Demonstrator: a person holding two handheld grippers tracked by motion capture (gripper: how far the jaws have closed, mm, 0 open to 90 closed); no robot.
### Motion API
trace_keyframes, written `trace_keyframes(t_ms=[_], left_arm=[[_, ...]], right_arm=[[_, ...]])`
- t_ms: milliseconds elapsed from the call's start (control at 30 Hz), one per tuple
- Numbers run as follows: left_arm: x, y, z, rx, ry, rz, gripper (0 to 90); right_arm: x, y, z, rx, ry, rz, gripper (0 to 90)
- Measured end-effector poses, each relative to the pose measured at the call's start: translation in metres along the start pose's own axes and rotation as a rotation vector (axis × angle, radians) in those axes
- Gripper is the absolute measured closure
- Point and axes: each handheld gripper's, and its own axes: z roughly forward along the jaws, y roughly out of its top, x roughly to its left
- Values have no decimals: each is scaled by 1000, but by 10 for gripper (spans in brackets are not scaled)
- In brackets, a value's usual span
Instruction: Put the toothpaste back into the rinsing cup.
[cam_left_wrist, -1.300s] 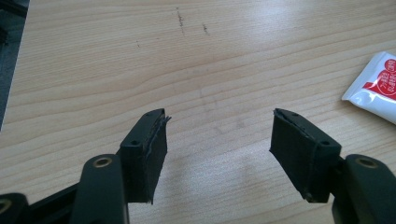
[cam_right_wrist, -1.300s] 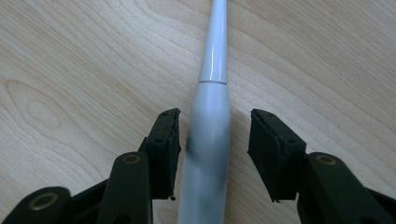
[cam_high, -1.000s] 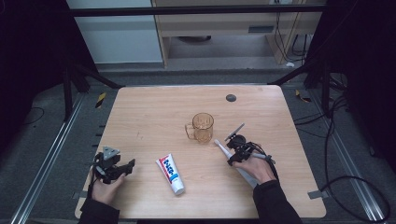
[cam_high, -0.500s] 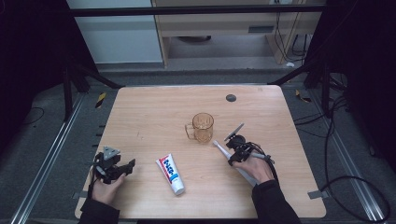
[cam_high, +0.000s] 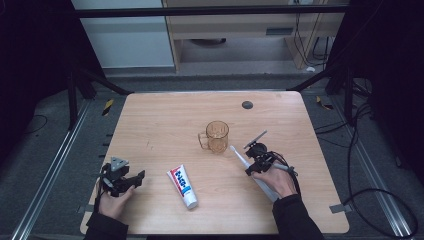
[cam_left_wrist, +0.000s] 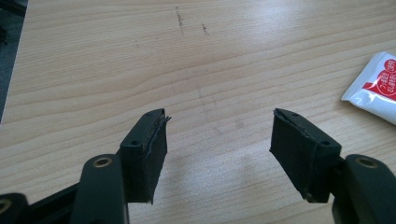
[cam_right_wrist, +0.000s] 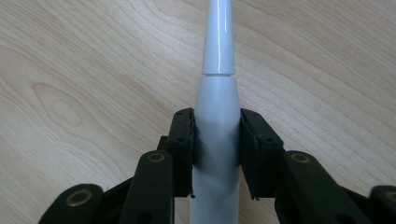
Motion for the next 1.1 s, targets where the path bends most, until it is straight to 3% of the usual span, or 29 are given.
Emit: trace_keyframes(t_ms=[267,733,1100], left_arm=[[0,0,0,-1,1,0,354],[0,0,0,-2,0,-1,354],[0,0,0,-4,1,-3,354]], right_arm=[[2,-1,-19,-80,-14,-16,672],[0,-5,-50,-259,-34,5,672],[-4,-9,-67,-487,-67,50,672]])
